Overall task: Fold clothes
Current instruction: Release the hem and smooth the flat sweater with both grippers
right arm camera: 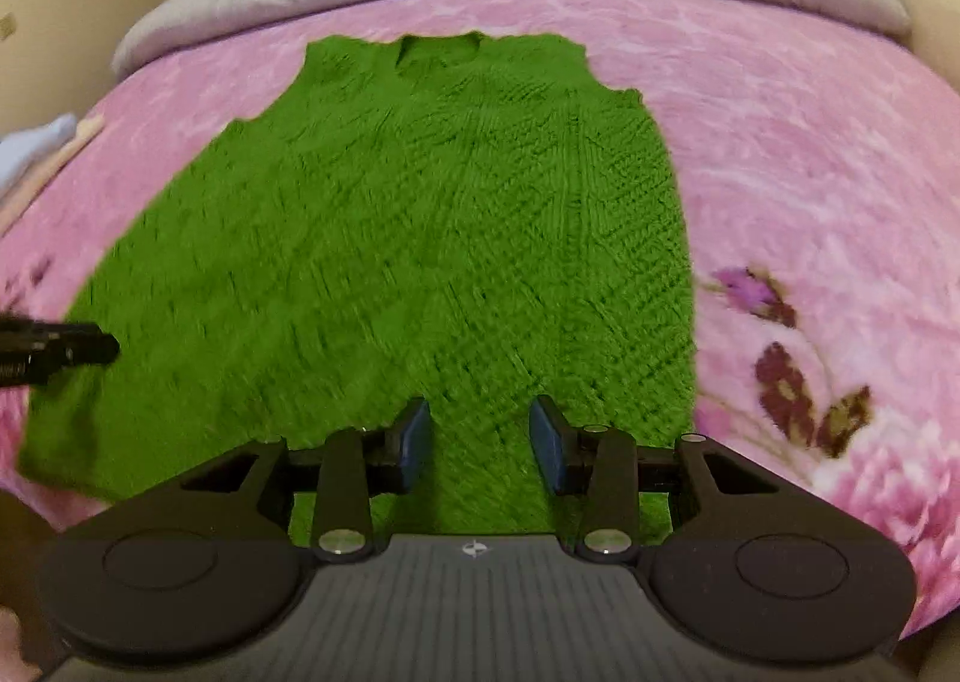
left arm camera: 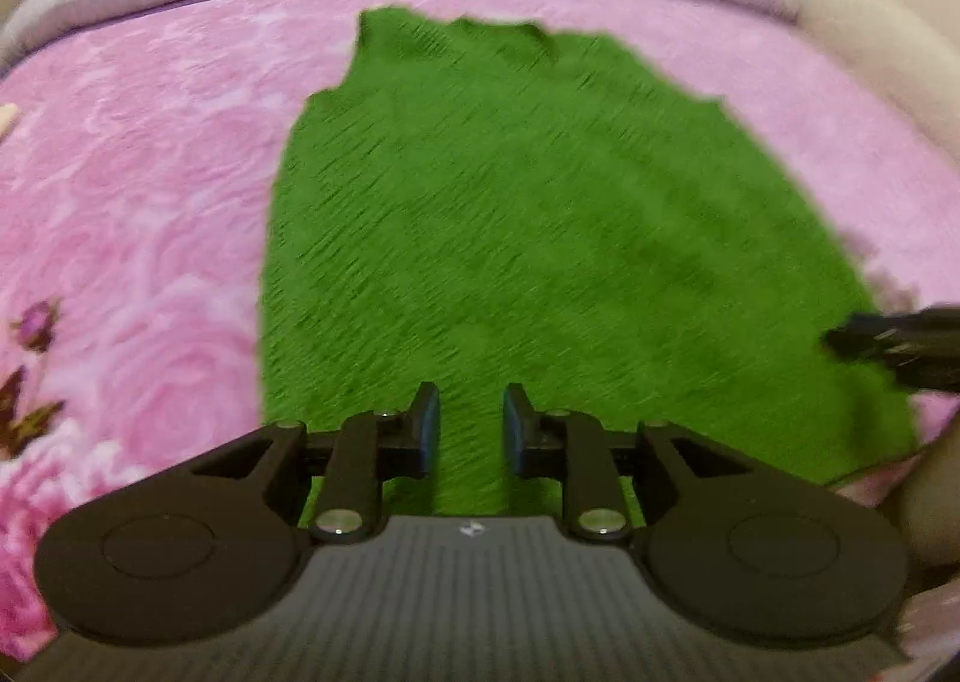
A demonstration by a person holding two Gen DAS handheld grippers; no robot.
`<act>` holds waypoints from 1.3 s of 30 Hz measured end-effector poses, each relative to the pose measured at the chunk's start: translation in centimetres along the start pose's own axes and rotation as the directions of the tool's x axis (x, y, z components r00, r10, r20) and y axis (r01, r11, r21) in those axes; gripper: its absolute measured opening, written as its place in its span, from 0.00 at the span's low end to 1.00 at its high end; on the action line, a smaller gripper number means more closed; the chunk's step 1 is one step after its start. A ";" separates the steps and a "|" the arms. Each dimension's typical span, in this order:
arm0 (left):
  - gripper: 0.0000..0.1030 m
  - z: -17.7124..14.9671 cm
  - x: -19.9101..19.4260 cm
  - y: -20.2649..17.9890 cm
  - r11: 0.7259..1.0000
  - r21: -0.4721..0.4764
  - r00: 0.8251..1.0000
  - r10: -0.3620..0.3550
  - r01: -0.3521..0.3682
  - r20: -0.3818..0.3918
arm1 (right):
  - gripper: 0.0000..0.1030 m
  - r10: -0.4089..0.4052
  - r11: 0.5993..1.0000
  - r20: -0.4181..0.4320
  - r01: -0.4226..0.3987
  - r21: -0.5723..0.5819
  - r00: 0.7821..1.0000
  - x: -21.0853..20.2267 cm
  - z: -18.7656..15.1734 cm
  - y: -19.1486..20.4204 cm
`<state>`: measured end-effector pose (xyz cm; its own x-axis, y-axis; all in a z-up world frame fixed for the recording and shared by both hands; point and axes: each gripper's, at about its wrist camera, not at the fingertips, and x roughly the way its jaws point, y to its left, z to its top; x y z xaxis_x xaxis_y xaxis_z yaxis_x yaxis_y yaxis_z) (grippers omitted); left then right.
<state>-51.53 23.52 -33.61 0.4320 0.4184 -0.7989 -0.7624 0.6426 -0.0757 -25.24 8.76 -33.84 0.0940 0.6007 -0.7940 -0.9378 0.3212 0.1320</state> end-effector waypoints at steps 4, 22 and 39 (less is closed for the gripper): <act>0.15 -1.6 -1.2 3.0 0.999 -0.038 0.999 0.014 -0.015 -0.034 | 0.25 0.031 0.999 -0.045 -0.030 0.035 0.999 -1.7 -0.6 -3.4; 0.20 12.0 9.1 2.1 0.987 0.132 0.996 -0.088 0.087 0.000 | 0.36 0.113 0.993 -0.014 -0.113 -0.046 0.994 7.1 11.1 -7.2; 0.20 27.8 25.3 5.3 0.965 0.260 0.988 -0.021 -0.019 0.150 | 0.29 0.166 0.985 0.105 -0.159 -0.072 0.981 22.1 25.5 -11.3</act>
<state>-31.24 55.36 -37.62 0.5153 0.4964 -0.6986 -0.6189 0.7794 0.0973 -4.01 37.10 -37.79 -0.0279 0.7194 -0.6940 -0.9625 0.1681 0.2129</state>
